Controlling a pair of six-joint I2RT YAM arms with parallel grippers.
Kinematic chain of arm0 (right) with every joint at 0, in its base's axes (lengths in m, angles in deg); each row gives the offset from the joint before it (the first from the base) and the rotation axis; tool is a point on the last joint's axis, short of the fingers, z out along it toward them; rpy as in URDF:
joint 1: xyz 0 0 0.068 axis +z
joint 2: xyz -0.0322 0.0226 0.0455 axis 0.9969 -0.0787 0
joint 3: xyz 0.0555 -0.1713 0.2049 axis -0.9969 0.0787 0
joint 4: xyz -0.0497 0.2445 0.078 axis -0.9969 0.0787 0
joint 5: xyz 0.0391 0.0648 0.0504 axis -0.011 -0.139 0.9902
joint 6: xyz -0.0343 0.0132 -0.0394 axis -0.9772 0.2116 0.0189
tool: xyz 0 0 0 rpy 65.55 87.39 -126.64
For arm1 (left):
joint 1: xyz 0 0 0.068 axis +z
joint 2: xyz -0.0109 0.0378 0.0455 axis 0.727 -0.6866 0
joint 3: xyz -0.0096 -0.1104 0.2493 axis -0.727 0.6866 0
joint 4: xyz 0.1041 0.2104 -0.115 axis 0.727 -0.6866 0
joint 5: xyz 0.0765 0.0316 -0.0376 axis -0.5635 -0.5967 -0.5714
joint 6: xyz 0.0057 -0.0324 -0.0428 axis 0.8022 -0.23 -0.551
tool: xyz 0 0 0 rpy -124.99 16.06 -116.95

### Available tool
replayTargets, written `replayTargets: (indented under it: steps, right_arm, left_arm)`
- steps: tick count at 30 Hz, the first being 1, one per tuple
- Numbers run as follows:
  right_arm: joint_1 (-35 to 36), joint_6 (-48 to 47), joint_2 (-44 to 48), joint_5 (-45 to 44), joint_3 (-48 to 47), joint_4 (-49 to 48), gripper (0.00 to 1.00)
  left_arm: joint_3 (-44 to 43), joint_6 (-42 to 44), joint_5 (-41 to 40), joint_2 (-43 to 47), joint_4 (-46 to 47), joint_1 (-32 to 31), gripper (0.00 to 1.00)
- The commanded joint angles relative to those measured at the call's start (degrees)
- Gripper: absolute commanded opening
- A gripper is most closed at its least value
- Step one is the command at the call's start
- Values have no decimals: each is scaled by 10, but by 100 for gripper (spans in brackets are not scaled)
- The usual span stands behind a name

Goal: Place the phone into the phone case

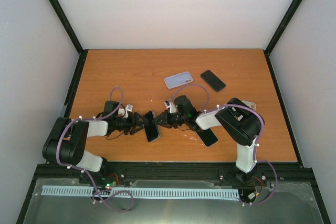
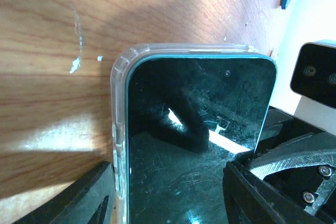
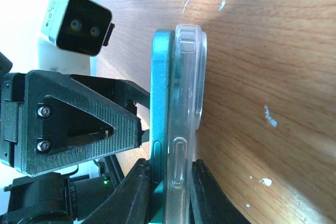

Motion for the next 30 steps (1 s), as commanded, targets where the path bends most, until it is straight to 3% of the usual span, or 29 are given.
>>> replayTargets:
  steps: [1,5,8,10,13,22,25,30]
  right_arm:
    - [4,-1,9,8,-12,-20,3]
    - [4,-1,9,7,-12,-18,5]
    - [4,3,10,5,-12,-17,27]
    - [4,7,12,7,-8,-26,34]
    - [4,20,13,17,-2,-55,32]
    - [4,28,10,24,-1,-74,3]
    - [4,6,11,11,-9,-29,3]
    - [4,-11,14,3,-13,2,24]
  left_arm:
    - [0,1,3,-1,0,-4,57]
    - [-1,0,4,-3,1,-4,57]
    - [-1,0,4,-6,2,-4,56]
    - [-1,0,4,-9,3,-4,56]
    - [-1,0,3,-16,5,-5,56]
    - [-6,0,5,-20,4,-4,56]
    - [-8,0,6,-21,3,-4,56]
    - [-13,4,3,-23,-1,-4,56]
